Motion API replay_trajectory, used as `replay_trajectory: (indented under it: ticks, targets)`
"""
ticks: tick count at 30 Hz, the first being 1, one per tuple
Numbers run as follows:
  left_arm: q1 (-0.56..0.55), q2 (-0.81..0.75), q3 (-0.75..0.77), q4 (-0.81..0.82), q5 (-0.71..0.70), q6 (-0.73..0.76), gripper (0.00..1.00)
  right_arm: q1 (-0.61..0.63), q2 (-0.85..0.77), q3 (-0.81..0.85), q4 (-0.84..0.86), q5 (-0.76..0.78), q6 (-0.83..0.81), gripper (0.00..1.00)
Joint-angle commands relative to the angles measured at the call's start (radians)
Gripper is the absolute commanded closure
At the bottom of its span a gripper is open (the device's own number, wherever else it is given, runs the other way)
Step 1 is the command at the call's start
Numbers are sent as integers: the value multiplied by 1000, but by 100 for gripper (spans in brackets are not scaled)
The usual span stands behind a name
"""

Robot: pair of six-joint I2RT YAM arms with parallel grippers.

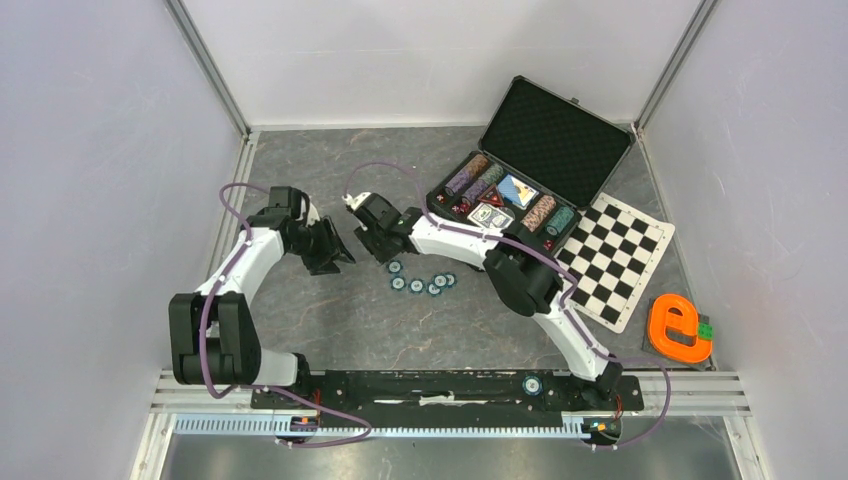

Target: Pack up texas hold em set

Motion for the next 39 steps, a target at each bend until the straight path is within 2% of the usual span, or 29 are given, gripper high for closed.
replay_trajectory:
  ticks: [1,11,15,22,27,30,32,35,39]
  targets:
    - [4,-8,31,-11,-1,53,46,24,-41,-88,-48,40,-49,59]
    - [4,41,49,-10,41,81,46,40,-267,-405,-70,171,-129,60]
    - [-22,41,58,-5,32,82,46,29,-285,-374,-86,177,-129,59]
    - [-103,32,87,10,-25,73,43,-29,-289,-146,-152,117,-96,54]
    - [-228,15,126,9,-123,85,40,-81,-469,-337,-154,121,-116,40]
    - [-262,-52,138,18,-161,96,30,-100,-623,-498,-137,155,-131,19]
    - [-270,-112,128,34,-200,119,18,-105,-718,-622,-82,141,-151,13]
    - [-269,-130,134,-10,-307,128,2,-110,-792,-762,17,96,-161,12]
    - [-257,-178,111,-8,-361,47,0,-115,-717,-739,7,68,-134,18]
